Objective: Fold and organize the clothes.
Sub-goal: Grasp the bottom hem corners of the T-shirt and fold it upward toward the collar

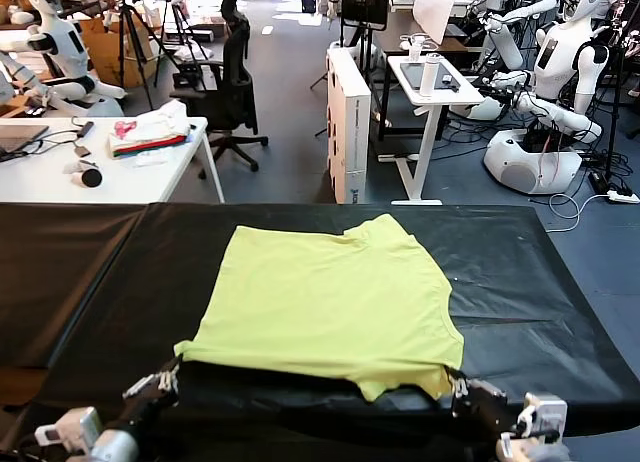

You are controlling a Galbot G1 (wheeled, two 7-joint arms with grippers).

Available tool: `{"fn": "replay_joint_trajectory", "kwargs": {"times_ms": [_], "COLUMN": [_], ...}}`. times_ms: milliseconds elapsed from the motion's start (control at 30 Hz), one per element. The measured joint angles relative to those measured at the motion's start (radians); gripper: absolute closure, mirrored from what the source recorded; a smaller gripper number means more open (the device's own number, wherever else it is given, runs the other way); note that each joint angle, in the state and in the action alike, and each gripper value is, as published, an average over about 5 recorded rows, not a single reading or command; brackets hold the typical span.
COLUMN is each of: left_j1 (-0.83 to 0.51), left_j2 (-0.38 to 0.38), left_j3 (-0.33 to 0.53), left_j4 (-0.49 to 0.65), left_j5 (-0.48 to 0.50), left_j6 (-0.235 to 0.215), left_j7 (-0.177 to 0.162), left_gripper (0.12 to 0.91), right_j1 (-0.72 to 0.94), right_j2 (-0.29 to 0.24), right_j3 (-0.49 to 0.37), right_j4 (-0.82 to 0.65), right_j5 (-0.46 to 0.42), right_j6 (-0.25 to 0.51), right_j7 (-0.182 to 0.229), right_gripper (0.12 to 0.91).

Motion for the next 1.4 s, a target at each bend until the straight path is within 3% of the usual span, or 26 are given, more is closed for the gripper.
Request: {"fn": "replay_joint_trajectory", "kwargs": {"times_ms": [700,1267,1333,1400], "left_j1": [-0.292,-0.405,-0.413,-0.422], "left_j2": [0.065,0.114,0.119,0.121], "left_j3": [0.142,0.201,0.206,0.213], "left_j4": [0.175,0.3,0.309,0.315], "left_j5": [-0.015,-0.02,-0.021,-0.021], "left_j6": [0.016,0.007,0.006,0.006], "left_j7": [0.007,0.012,0.012,0.012], "left_gripper": [0.883,0.883,0.883,0.883], "right_j1": [0.312,0.336,0.334,0.33], "right_j2": [-0.026,-0.006,-0.004,-0.003], "right_j3": [-0.148,-0.168,-0.162,-0.155], "right_j4": [-0.246,-0.28,-0.28,-0.279], "right_j5": [-0.014,-0.029,-0.029,-0.029], "right_j6": [0.024,0.028,0.03,0.031], "right_j7": [-0.03,-0.022,-0.023,-0.032], "right_gripper": [0.887,0.887,0.869,0.797]}}
